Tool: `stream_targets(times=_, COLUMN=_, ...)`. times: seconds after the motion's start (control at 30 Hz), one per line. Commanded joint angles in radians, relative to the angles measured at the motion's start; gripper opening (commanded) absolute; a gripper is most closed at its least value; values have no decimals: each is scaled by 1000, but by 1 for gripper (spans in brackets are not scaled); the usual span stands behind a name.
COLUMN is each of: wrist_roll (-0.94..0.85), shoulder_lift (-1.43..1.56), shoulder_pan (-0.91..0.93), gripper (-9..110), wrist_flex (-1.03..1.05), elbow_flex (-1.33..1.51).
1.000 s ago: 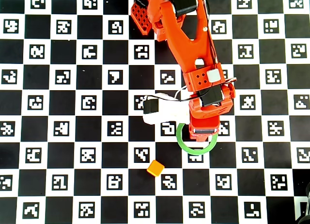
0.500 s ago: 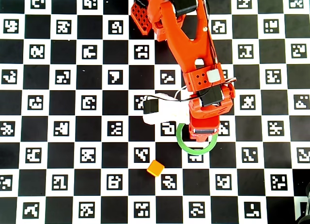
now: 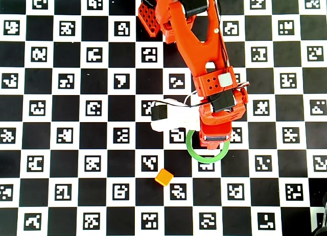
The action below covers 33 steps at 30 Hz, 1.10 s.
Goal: Grab the red cube then put it in the green circle then put the blue cube on top and finally the orange cube on top
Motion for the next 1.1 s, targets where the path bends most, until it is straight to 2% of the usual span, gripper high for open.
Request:
stream_targets(times=0.0, wrist_roll=-11, shoulder_lift=48, shoulder_pan=0, gripper=16, wrist_flex=-17, elbow_flex=-2)
stream_targets(times=0.27, wrist_roll=-18, shoulder_lift=48, shoulder_pan=-2, gripper=18, wrist_flex=-29, elbow_flex=12)
stream_targets(times=0.6, wrist_roll=-29, shoulder_lift=57, shoulder_pan=-2, gripper=33, wrist_flex=-32, elbow_flex=25)
stream_targets(times=1.07, wrist_roll=0, shoulder_lift=120, shoulder_pan=5, gripper=44, wrist_flex=34, elbow_flex=-2)
